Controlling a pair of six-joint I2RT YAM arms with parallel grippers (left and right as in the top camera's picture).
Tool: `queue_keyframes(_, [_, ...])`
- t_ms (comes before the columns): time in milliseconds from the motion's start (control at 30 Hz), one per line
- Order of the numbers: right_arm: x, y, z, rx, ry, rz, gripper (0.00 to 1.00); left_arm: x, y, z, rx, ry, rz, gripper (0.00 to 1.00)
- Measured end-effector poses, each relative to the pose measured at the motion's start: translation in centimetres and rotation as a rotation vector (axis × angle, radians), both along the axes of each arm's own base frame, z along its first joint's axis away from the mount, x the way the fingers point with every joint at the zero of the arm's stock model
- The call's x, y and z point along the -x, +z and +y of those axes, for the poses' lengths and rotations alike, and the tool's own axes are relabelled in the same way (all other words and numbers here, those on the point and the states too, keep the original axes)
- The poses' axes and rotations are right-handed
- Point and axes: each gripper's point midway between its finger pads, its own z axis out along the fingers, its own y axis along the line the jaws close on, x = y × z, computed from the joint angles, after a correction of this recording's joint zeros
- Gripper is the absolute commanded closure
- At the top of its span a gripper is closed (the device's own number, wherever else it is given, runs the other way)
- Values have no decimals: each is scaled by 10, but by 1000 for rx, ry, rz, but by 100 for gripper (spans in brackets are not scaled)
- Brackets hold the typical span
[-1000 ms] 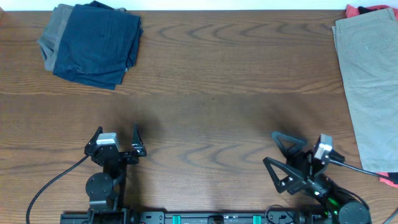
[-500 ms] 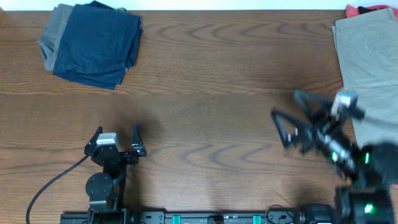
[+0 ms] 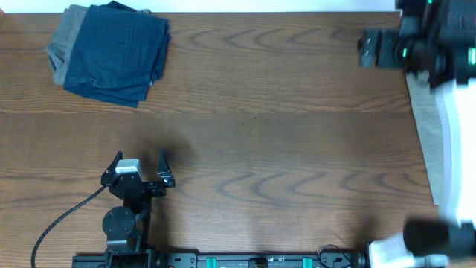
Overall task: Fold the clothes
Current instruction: 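Reach the right gripper to the khaki shorts pile and grasp them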
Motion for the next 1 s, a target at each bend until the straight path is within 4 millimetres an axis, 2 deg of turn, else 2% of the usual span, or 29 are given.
queue_keyframes(100, [-30, -22, -35, 98, -63, 81, 1, 0, 0, 0, 0, 0, 0, 2])
queue_keyframes(167, [-50, -45, -55, 143, -99, 115, 1, 0, 0, 0, 0, 0, 0, 2])
queue_keyframes(267, [-64, -76, -77, 180, -130, 161, 1, 0, 0, 0, 0, 3, 0, 2])
queue_keyframes(400, [-81, -103, -102, 250, -152, 183, 1, 0, 0, 0, 0, 3, 0, 2])
queue_keyframes(633, [-94, -146, -138, 361, -187, 244, 2, 0, 0, 0, 0, 3, 0, 2])
queue_keyframes(800, [-98, -199, -159, 433, -194, 342, 2, 0, 0, 0, 0, 3, 0, 2])
queue_keyframes(1000, [-91, -255, -176, 473, -169, 455, 2, 0, 0, 0, 0, 3, 0, 2])
